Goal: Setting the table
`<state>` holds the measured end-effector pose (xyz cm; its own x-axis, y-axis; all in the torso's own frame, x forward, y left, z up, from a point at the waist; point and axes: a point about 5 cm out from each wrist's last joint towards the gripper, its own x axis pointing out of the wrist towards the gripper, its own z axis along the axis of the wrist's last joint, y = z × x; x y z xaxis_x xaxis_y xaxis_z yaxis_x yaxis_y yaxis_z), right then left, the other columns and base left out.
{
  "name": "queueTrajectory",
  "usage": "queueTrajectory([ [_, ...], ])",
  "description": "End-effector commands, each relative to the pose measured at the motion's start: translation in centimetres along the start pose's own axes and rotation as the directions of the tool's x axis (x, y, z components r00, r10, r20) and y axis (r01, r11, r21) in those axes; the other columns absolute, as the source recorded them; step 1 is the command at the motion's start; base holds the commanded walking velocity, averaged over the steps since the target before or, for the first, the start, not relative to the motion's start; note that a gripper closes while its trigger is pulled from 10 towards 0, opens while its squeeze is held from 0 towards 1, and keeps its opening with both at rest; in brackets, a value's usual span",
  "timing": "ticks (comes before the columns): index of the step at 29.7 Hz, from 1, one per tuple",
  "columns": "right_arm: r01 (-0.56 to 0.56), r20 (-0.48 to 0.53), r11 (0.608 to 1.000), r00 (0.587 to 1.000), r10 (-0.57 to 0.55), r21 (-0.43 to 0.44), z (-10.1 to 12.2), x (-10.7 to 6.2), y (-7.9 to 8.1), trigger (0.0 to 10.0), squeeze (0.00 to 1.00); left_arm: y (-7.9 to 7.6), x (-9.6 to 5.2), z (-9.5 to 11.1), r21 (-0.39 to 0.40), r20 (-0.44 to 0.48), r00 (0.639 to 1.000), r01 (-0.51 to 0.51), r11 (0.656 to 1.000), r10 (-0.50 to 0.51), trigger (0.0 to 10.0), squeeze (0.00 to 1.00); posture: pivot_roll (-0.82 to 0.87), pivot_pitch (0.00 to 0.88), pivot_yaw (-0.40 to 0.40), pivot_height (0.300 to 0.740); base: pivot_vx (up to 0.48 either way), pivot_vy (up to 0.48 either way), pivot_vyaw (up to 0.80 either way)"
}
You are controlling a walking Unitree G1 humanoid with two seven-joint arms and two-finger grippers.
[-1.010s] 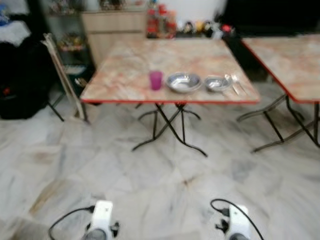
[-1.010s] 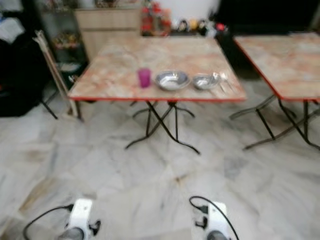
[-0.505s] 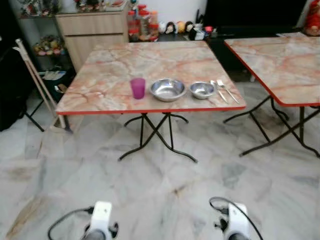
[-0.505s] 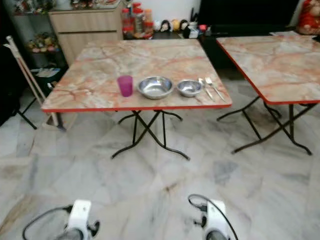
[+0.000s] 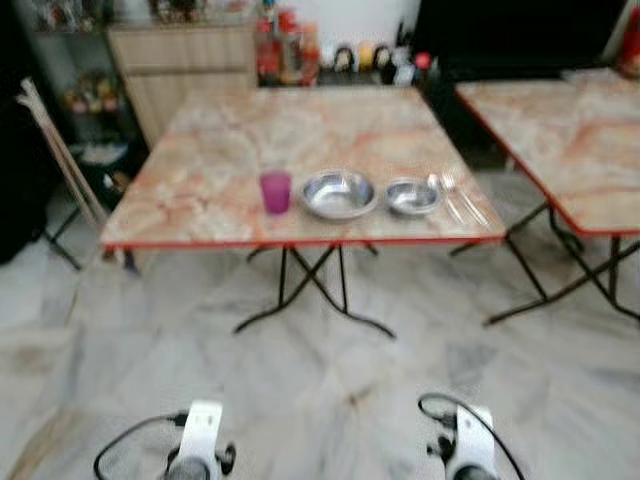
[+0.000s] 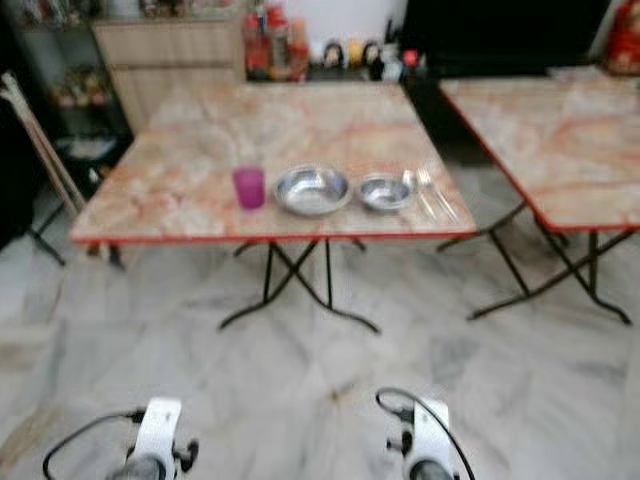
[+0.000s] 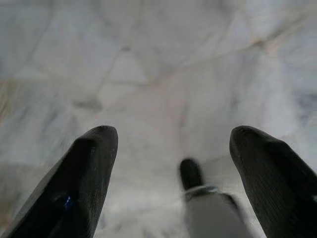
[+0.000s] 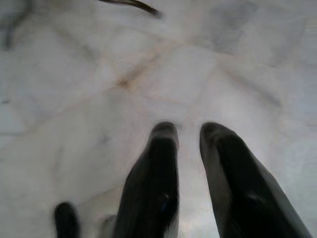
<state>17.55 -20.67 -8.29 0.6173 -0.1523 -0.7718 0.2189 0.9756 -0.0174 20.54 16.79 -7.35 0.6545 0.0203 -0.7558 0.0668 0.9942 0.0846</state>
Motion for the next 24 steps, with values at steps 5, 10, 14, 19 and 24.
queueTrajectory([
  [5,-0.020,0.024,1.000,1.000,0.020,0.003,0.81,0.20,0.76,10.0,0.00,0.51,-0.16,-0.76,0.004,-0.027,1.000,-0.013,1.000,0.013,10.0,0.00,0.00,0.000,-0.026,0.740,0.320,0.000,0.00],
  [10,-0.019,0.020,1.000,1.000,0.019,-0.003,0.64,0.16,0.58,10.0,0.00,0.63,-0.22,-0.96,0.006,-0.031,0.999,-0.014,1.000,0.015,10.0,0.00,0.00,0.000,-0.026,0.740,0.313,0.000,0.00],
  [14,-0.012,0.015,1.000,1.000,0.012,0.001,0.54,0.13,0.36,10.0,0.00,0.65,-0.25,-1.07,0.009,-0.034,0.999,-0.012,1.000,0.013,10.0,0.00,0.00,0.000,-0.021,0.740,0.308,0.000,0.00],
  [19,-0.018,0.021,1.000,1.000,0.018,-0.006,0.72,0.17,0.54,10.0,0.00,0.58,-0.23,-1.02,0.022,-0.033,0.999,-0.002,1.000,0.003,10.0,0.00,-0.01,0.000,-0.017,0.740,0.307,0.000,0.00],
  [24,-0.024,0.017,1.000,1.000,0.024,-0.014,0.58,0.14,0.59,10.0,0.00,0.45,-0.16,-0.76,0.024,-0.027,1.000,0.003,1.000,-0.003,10.0,0.00,0.00,0.000,-0.021,0.740,0.305,0.000,0.00],
])
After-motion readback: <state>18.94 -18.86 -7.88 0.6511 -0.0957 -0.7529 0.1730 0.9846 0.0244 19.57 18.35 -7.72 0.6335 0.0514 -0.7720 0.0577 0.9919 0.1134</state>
